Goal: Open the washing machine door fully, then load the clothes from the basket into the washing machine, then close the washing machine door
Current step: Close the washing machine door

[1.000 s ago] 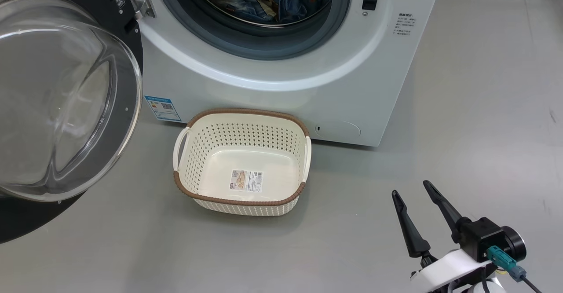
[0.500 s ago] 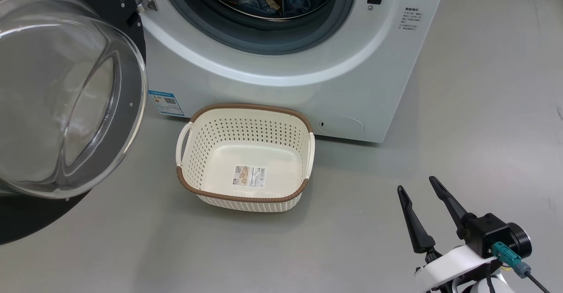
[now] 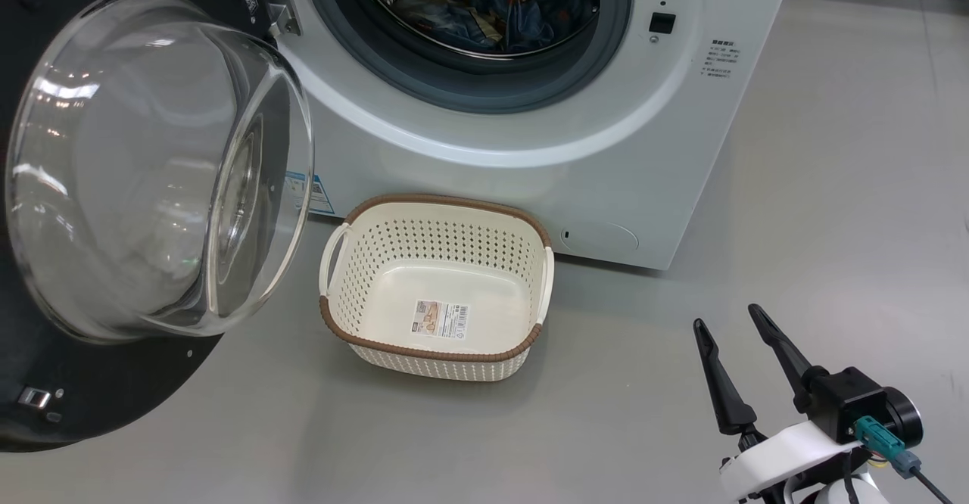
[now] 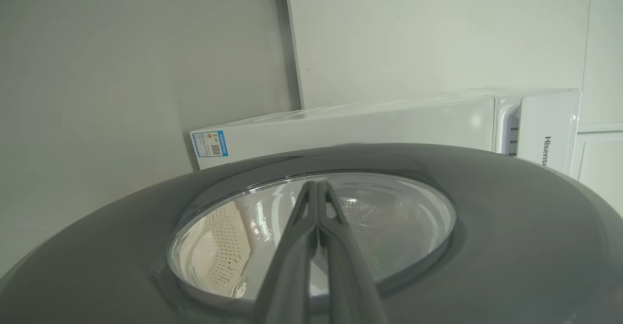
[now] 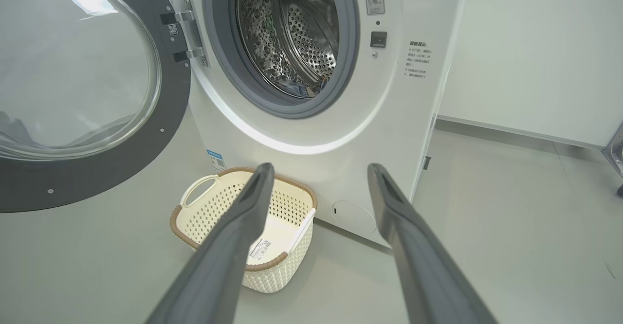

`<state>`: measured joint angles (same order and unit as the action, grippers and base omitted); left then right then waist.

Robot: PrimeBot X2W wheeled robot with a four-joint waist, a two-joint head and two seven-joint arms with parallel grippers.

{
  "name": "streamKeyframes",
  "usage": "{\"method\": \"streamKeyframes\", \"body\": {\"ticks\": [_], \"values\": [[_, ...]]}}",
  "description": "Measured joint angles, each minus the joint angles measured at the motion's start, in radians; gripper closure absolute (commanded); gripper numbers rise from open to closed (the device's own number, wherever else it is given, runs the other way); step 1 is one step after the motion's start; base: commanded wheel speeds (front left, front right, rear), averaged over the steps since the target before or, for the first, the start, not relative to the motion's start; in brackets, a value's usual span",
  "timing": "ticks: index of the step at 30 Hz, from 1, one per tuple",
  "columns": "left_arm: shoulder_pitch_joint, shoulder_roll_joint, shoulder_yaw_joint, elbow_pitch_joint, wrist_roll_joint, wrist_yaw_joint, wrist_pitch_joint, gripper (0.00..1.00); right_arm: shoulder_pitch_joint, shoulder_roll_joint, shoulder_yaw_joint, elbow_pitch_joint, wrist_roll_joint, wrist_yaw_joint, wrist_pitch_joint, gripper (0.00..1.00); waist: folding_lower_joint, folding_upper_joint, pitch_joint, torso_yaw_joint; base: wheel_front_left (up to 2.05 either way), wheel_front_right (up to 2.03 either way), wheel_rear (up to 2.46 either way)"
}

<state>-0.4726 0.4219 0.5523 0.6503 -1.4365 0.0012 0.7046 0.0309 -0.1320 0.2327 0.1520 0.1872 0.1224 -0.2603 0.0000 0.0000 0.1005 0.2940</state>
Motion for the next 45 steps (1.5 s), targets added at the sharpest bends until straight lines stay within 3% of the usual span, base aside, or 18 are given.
{"method": "streamKeyframes", "body": {"ticks": [15,33,37,45], "values": [[0.043,-0.079,-0.039,-0.118,-0.063,-0.018,0.146,1.00,0.018,0.022,0.004,-0.001,0.002,0.000,0.000,0.00,0.0000,0.0000,-0.044,0.038,0.00,0.00,0.00],[0.158,-0.206,-0.131,-0.391,-0.108,0.019,0.266,1.00,0.018,0.047,0.002,-0.003,0.006,0.000,0.000,0.00,0.0000,0.0000,-0.047,-0.018,0.00,0.00,0.00],[0.184,-0.260,-0.170,-0.473,-0.116,0.029,0.281,1.00,0.018,0.054,0.004,-0.005,0.006,0.000,0.000,0.00,0.0000,0.0000,-0.044,-0.036,0.00,0.00,0.00],[0.207,-0.421,-0.240,-0.598,-0.113,0.048,0.224,1.00,0.018,0.060,0.007,-0.006,0.006,0.000,0.000,0.00,0.0000,0.0000,-0.037,-0.077,0.00,0.00,0.00]]}}
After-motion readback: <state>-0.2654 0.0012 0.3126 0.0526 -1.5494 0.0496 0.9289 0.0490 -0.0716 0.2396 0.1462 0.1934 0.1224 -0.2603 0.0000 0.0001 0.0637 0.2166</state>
